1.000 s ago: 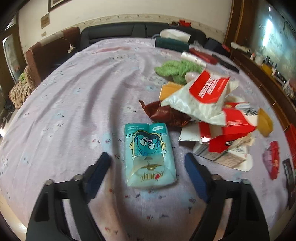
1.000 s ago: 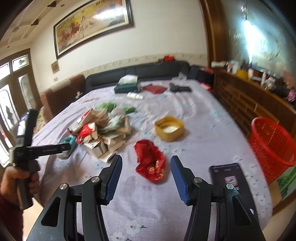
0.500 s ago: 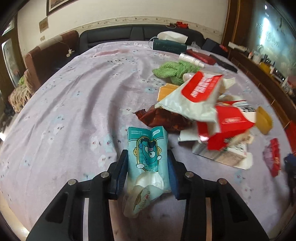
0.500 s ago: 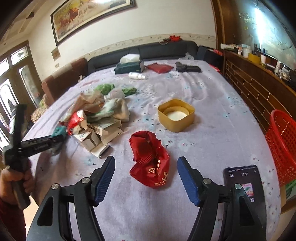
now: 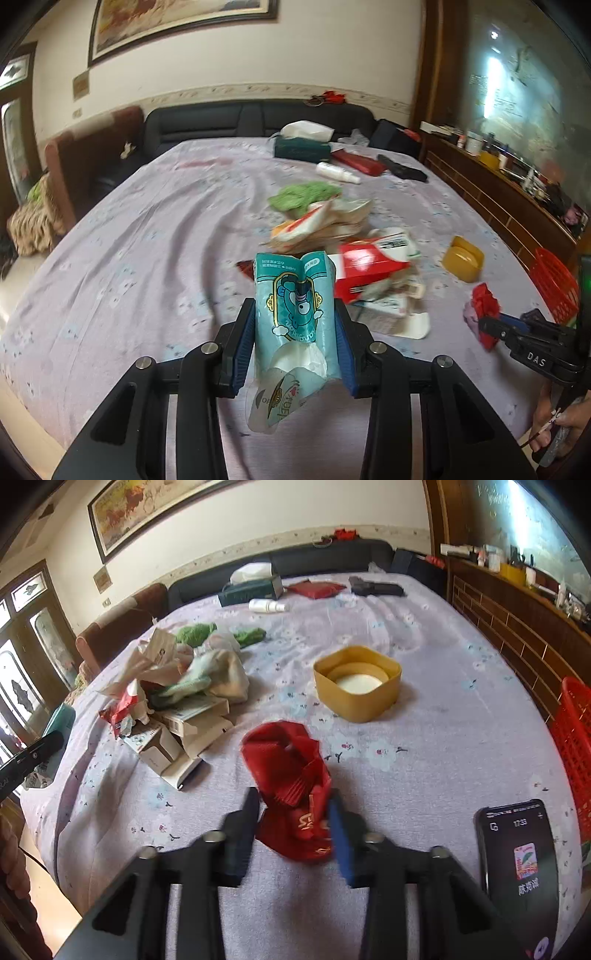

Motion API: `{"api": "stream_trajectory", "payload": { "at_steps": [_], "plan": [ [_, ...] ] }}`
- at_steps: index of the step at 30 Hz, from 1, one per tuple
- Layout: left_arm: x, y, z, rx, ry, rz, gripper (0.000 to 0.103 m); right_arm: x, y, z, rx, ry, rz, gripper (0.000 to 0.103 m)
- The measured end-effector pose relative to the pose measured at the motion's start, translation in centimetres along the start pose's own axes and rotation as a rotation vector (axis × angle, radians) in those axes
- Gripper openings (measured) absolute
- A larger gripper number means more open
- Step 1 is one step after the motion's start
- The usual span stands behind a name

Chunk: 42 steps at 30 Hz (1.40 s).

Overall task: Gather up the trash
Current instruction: 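Lift the teal tissue pack and red cloth bag toward the red wastebasket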

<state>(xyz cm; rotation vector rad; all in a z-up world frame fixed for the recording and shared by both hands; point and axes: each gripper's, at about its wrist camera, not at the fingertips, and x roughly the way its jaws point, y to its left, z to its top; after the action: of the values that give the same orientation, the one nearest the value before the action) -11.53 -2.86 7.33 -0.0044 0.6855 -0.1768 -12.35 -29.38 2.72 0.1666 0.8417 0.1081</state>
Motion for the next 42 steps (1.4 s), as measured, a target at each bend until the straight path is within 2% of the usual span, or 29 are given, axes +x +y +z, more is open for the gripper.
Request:
{"api": "stream_trajectory", "payload": {
  "at_steps": [2, 7, 24, 34, 42],
  "plan": [
    [-0.1, -1.0, 0.1, 0.019, 0.000, -0.028, 0.038, -0.7, 0.1, -0.2, -0.003, -0.019, 0.003, 0.017],
    [0.1, -3.2, 0.4, 0.053, 0.002, -0.070, 0.038, -1.4, -0.1, -0.3, 0.020, -0.029, 0.030, 0.014],
    [1.3, -9.8, 0.9, 0.170, 0.030, -0.169, 0.038, -5.5, -2.7, 0.0, 0.122, -0.107, 0.107, 0.014],
    [2.1, -13.1, 1.2, 0.220, 0.028, -0.198, 0.038, -7.1, -4.8, 0.0, 0.166, -0.138, 0.099, 0.014],
    [2.3, -14.3, 1.5, 0.230, 0.038, -0.223, 0.038, -8.0, -5.8, -0.1, 0.194, -0.147, 0.099, 0.014]
  ]
}}
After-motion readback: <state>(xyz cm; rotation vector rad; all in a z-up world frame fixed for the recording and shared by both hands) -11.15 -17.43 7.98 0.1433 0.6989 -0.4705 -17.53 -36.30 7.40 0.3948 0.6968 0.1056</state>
